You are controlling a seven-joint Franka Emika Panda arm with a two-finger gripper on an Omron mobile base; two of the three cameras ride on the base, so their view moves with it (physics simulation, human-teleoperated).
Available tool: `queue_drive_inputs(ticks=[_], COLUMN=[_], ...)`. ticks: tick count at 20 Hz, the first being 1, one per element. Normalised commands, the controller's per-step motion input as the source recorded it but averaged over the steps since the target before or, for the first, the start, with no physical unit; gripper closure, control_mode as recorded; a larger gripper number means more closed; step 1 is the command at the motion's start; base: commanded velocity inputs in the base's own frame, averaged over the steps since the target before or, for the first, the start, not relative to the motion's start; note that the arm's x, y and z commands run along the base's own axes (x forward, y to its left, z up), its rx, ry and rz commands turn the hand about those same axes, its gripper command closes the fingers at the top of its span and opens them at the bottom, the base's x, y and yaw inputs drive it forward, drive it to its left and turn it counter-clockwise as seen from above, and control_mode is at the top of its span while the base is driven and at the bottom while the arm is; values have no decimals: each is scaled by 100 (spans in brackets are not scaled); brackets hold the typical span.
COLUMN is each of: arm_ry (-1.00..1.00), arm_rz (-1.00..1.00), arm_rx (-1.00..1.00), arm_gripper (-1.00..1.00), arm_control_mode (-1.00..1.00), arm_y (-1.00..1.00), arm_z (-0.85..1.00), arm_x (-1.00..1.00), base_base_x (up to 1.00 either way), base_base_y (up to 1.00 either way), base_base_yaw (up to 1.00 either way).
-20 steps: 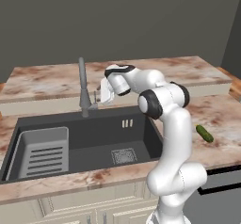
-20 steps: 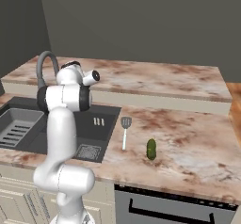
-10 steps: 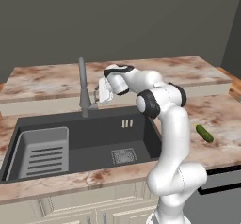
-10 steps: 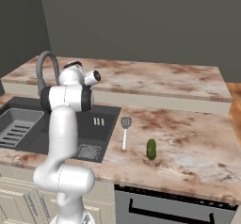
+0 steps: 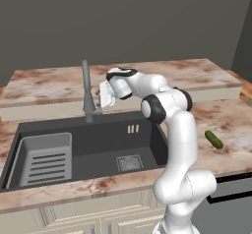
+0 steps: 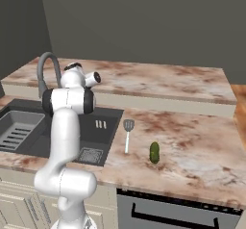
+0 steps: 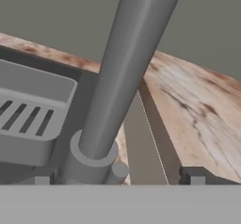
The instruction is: Turn on the sink faucet. Then move the cucumber from the counter to the sink. Turn off the sink. Move the vegetable from the sink to the pot next to the stove. Finally move the pot to the rear left burner.
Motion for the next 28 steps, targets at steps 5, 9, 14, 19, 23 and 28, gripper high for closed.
queue_drive_inputs(ticks=[5,9,14,19,23,28], arm_ry=[0,0,0,0,1,7], arm_rz=[1,0,-4,-21,-23,-15], arm_rx=[0,0,0,0,2,2], arm_gripper=[100,100,100,100,100,100], arm_control_mode=[-100,-100,-100,-100,-100,-100], arm_y=[25,4,2,-2,-20,-29], arm_z=[-4,-8,-9,-14,-26,-31], arm_x=[6,0,7,0,0,-3], base_base_x=[0,0,0,0,0,0], base_base_y=[0,0,0,0,0,0], base_base_yaw=[0,0,0,0,0,0])
